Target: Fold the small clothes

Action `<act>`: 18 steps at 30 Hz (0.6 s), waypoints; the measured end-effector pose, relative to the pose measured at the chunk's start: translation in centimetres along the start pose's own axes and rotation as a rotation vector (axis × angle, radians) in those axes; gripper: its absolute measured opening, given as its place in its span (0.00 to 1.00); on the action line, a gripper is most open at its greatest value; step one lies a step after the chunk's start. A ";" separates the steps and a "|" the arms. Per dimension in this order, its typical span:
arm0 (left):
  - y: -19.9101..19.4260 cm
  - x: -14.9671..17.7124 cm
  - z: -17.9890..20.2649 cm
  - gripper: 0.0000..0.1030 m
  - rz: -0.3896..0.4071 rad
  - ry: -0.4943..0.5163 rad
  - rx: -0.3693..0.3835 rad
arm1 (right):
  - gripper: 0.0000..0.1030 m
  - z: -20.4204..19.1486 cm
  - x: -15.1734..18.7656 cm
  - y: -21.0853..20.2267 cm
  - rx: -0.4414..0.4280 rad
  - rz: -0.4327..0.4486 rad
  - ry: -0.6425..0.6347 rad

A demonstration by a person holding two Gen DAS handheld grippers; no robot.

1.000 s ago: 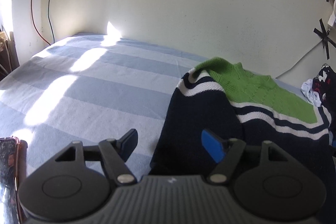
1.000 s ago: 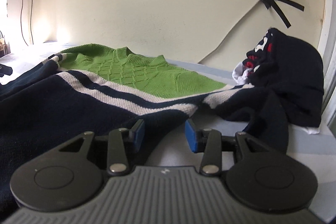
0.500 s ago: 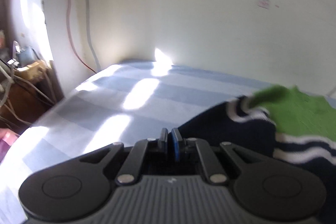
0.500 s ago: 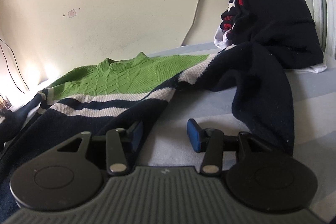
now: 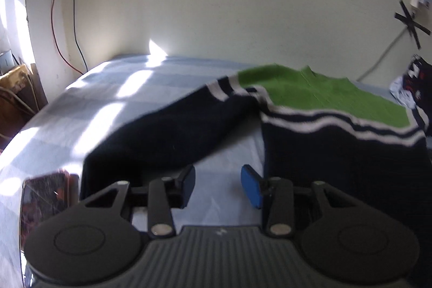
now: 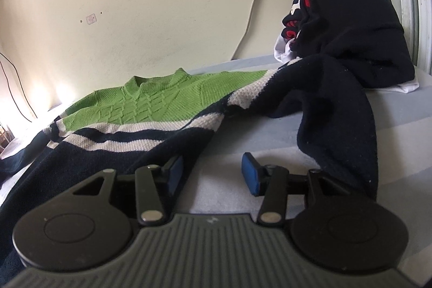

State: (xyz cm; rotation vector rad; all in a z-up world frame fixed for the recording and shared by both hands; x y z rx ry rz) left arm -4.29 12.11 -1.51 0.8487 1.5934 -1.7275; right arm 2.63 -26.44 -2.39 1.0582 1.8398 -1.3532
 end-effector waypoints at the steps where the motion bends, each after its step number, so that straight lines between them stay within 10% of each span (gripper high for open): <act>1: -0.9 1.3 0.5 0.42 -0.012 0.002 0.018 | 0.50 0.0 0.0 0.0 -0.001 0.000 0.001; 14: -6.9 7.9 1.6 0.51 -0.063 -0.043 0.065 | 0.52 -1.3 2.3 -3.8 -0.077 -0.038 -0.034; 18: -7.7 8.5 2.5 0.34 -0.072 -0.019 0.086 | 0.52 -2.2 4.3 -7.4 -0.149 -0.096 -0.066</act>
Point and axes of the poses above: each gripper's, at about its wrist camera, not at the fingertips, and y roughly the way its jaws point, z to its right, x to its underside, the point moved 8 cm from there along y, roughly the way its jaws point, and after that the axes turned 5 degrees about z, right-handed, at the moved point
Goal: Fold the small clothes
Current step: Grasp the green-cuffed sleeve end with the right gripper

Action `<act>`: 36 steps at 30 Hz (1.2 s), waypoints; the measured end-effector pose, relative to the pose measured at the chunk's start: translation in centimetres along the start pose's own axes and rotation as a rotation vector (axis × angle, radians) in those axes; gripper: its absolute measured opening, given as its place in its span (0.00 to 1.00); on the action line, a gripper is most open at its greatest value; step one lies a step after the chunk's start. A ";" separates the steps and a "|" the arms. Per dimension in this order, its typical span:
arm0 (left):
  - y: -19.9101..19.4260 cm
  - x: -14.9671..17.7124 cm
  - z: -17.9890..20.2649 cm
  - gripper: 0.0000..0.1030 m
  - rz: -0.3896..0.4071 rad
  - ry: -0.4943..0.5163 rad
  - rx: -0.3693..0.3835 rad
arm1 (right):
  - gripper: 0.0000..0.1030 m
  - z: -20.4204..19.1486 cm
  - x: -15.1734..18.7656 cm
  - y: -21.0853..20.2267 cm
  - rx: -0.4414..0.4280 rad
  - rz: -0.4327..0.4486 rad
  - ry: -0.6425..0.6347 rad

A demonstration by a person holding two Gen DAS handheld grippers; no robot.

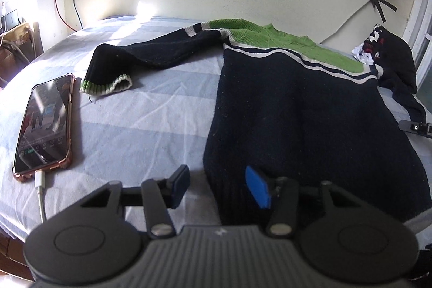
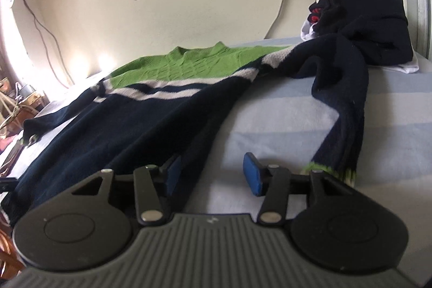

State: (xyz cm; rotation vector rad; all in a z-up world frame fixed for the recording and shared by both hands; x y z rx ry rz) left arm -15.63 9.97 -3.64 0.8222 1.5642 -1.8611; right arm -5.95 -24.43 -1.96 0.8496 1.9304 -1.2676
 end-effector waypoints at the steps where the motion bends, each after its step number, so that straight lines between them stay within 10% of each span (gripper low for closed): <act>1: -0.2 0.2 0.4 0.23 -0.003 0.007 0.019 | 0.52 -0.3 0.5 -0.8 -0.018 -0.013 0.003; 11: -2.5 -0.2 1.2 0.15 0.049 0.001 0.064 | 0.51 -4.8 4.9 -4.6 -0.094 -0.067 0.008; 14: -3.1 -0.5 1.4 0.14 0.058 -0.011 0.082 | 0.15 -6.2 5.5 -4.1 -0.056 -0.066 -0.105; 17: -4.2 -0.8 1.7 0.14 0.062 -0.017 0.106 | 0.13 -5.9 4.4 -5.2 -0.028 -0.030 -0.121; 21: -6.1 0.2 3.0 0.13 0.041 -0.004 0.177 | 0.13 -3.6 2.7 -9.6 0.069 0.021 -0.195; 27: -4.4 3.2 3.1 0.19 -0.078 0.038 0.126 | 0.23 -0.9 5.5 -7.8 0.112 -0.143 -0.147; 36: -5.1 -4.7 -1.5 0.25 0.157 -0.179 0.085 | 0.43 5.9 -0.9 -6.6 0.164 0.082 0.203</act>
Point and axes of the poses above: each gripper's, at about its wrist camera, not at the fingertips, and y roughly the way its jaws point, z to its right, x to its underside, the point moved 8 cm from there along y, roughly the way its jaws point, and after that the axes turned 5 degrees about z, right-handed, at the moved point
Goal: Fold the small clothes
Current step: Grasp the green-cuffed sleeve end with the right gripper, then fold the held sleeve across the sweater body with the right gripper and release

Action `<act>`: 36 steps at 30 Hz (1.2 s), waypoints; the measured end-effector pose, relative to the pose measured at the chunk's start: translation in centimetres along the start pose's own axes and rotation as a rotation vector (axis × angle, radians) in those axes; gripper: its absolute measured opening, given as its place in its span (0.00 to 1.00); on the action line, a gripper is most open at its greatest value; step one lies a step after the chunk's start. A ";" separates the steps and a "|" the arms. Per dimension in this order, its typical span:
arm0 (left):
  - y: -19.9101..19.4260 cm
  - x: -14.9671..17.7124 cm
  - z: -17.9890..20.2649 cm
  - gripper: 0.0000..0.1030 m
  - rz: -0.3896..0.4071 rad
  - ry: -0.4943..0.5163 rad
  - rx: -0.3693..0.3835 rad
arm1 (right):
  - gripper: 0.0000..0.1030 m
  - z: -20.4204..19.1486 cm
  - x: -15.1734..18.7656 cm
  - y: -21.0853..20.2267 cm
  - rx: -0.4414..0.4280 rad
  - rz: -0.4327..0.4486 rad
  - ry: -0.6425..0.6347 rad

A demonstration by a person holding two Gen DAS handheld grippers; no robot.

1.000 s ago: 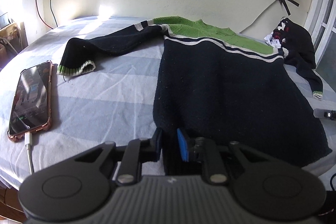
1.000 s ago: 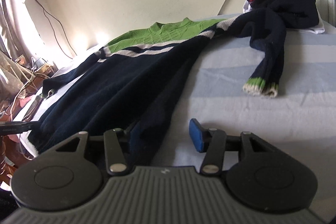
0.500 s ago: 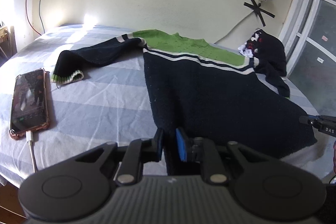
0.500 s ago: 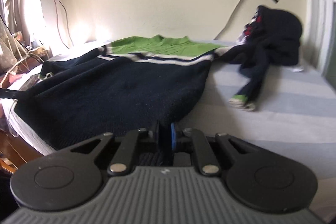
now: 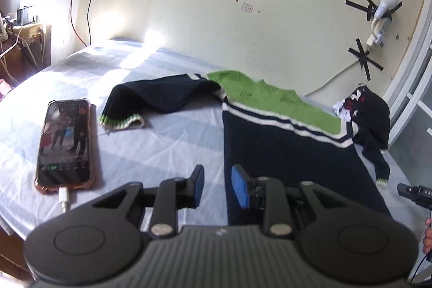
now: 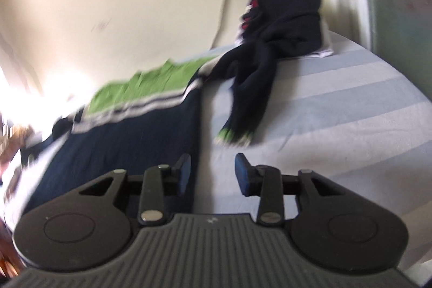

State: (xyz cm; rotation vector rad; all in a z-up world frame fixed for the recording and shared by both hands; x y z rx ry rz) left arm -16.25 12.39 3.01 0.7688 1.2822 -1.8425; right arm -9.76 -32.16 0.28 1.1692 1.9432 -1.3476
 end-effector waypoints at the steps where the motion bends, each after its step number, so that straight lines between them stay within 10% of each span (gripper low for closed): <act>1: 1.0 -0.4 0.5 0.30 0.007 0.000 0.010 | 0.47 0.4 -0.3 0.3 -0.002 0.018 0.049; 3: 3.3 -0.7 1.7 0.33 -0.005 0.014 0.029 | 0.64 0.9 -0.8 1.3 0.006 0.042 0.107; 10: 10.7 -0.2 7.2 0.41 -0.049 0.211 0.079 | 0.63 1.3 -1.0 5.5 0.118 0.029 -0.040; 12: 12.3 0.0 8.1 0.41 -0.059 0.251 0.081 | 0.16 2.6 -1.9 6.6 0.193 0.048 -0.145; 13: 13.0 0.1 8.2 0.41 -0.061 0.266 0.078 | 0.09 2.9 -3.0 7.1 0.232 0.071 -0.199; 18: 15.7 -0.1 7.1 0.43 -0.028 0.292 0.032 | 0.09 3.4 -14.6 6.1 0.450 0.353 -0.332; 24: 17.3 -1.1 4.0 0.44 -0.032 0.078 0.116 | 0.09 -8.0 -22.8 9.0 0.311 0.481 -0.571; 28: 17.3 -1.4 2.4 0.44 -0.025 -0.054 0.168 | 0.10 -18.9 -18.8 14.0 0.091 0.421 -0.772; 31: 17.3 -1.5 2.2 0.44 -0.022 -0.074 0.177 | 0.17 -26.0 -9.9 17.8 -0.173 0.233 -0.965; 33: 17.2 -1.5 2.5 0.44 -0.021 -0.061 0.176 | 0.57 -28.0 -2.6 19.4 -0.271 0.069 -1.151; 36: 17.1 -1.5 2.7 0.47 -0.017 -0.053 0.196 | 0.77 -26.2 2.4 18.7 -0.257 0.120 -1.399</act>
Point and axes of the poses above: each gripper's, at about its wrist camera, not at the fingertips, and y roughly the way its jaws point, z to its right, x to its underside, the point moved 8 cm from there along y, roughly the way its jaws point, and after that the axes turned 5 degrees about z, right-handed, at the moved point
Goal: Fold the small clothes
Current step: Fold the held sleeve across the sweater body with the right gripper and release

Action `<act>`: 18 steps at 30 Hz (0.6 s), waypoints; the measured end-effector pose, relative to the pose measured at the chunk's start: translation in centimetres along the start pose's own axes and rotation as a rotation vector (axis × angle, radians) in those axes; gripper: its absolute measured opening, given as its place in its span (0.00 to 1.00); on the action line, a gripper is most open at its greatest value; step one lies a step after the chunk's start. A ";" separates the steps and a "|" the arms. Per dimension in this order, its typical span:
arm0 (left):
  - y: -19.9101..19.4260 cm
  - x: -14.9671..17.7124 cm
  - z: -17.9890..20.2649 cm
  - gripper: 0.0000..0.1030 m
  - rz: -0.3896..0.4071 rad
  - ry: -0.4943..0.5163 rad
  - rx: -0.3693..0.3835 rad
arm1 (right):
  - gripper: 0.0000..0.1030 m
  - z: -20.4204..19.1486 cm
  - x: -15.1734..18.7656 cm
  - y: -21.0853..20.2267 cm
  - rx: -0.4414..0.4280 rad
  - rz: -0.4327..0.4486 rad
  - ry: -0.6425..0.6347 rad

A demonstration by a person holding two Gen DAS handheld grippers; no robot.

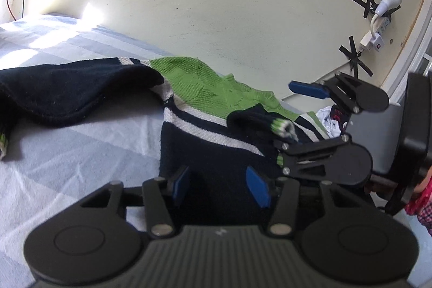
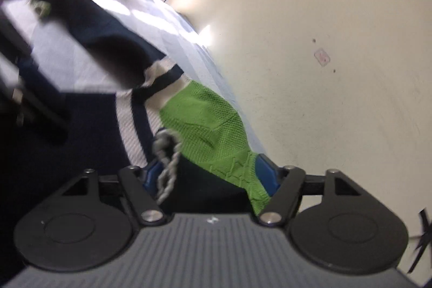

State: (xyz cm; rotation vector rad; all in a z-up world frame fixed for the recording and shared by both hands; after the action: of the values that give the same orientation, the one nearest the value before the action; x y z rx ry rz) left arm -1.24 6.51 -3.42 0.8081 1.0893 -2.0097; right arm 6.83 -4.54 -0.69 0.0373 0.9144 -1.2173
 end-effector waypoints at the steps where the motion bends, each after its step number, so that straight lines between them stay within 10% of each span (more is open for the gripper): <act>1: 0.0 0.0 0.0 0.47 0.000 -0.002 0.006 | 0.77 0.4 1.1 -0.6 0.021 -0.009 0.003; 11: 0.3 0.1 0.1 0.50 -0.012 0.001 0.019 | 0.55 10.5 11.5 -5.0 0.096 -0.228 0.731; 18: 0.1 -0.1 -0.5 0.51 0.016 -0.024 -0.017 | 0.51 6.5 5.2 -2.1 -0.178 -0.145 0.815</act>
State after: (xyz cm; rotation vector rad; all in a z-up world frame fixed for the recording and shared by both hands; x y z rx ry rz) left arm -1.02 6.99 -3.59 0.7798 1.0818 -1.9900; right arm 9.16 -12.52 1.23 0.3495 1.7551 -1.2592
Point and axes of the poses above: each gripper's, at about its wrist camera, not at the fingertips, and y roughly the way its jaws point, z to its right, x to its underside, the point moved 8 cm from there along y, roughly the way its jaws point, and after that the axes turned 5 degrees about z, right-handed, at the moved point
